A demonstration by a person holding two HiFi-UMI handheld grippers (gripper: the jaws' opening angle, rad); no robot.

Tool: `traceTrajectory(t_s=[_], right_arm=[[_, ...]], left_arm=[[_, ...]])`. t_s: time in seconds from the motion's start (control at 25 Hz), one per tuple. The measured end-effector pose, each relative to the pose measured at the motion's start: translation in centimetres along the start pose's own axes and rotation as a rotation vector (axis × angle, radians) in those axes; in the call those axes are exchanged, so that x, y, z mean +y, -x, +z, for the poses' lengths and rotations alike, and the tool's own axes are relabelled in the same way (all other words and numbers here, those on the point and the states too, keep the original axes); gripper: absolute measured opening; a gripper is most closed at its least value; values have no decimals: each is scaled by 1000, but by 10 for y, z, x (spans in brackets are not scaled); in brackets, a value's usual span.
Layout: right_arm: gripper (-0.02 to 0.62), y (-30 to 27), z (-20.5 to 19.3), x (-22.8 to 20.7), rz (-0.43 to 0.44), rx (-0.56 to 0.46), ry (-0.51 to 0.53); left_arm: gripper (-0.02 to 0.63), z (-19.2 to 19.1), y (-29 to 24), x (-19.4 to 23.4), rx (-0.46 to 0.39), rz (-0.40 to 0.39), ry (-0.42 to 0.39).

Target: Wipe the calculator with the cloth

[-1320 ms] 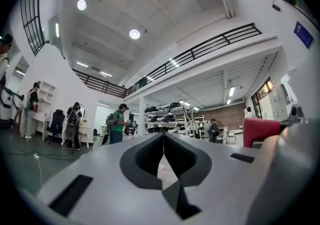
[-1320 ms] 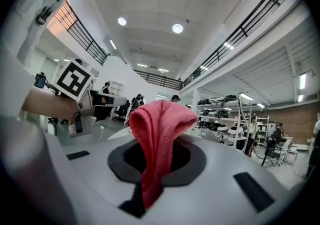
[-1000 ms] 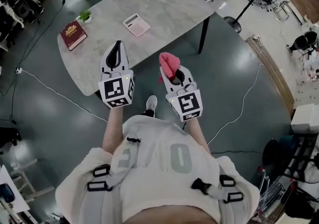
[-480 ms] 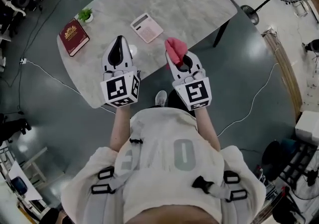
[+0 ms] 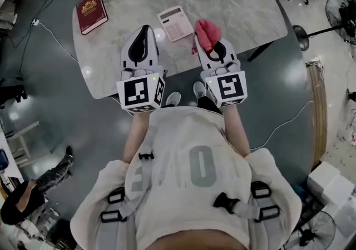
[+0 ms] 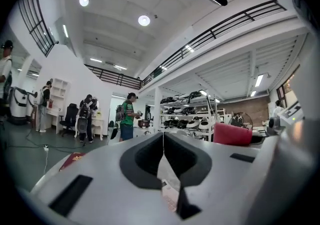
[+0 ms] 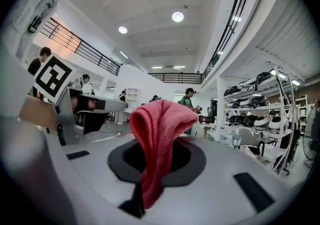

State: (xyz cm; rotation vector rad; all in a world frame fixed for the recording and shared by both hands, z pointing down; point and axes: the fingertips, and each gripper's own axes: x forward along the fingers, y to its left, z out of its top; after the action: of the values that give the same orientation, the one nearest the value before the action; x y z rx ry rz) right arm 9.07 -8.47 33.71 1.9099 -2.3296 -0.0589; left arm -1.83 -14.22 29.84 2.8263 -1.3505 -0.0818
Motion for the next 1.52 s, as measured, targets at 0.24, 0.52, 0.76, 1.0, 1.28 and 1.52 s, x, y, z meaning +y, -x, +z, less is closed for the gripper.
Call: traceTrajectory(t_s=[0.24,0.52,0.76,1.0,1.28,1.52], right_arm=[[57,-9,4,-30,91,-13,28],[57,-3,0,-56,167,-45,12],[58,11,-6,-84,242,-45,-20],[58,-8,-12,-84,271,-39,-44],[58,-33,-6,-78,317,-30,-12],[58,-58,-7,-73,346,-9,5]], left_arm=[[23,-2,-10,-9,-3,102,25],[23,2,-26,-20,-21,199,38],[164,14,-28,-45,-41,208,187],[345,-6,-39,-25,42,205,223],[370,-38,-52,1,137,218,269],[368,-81,-62,31,250,303,300]])
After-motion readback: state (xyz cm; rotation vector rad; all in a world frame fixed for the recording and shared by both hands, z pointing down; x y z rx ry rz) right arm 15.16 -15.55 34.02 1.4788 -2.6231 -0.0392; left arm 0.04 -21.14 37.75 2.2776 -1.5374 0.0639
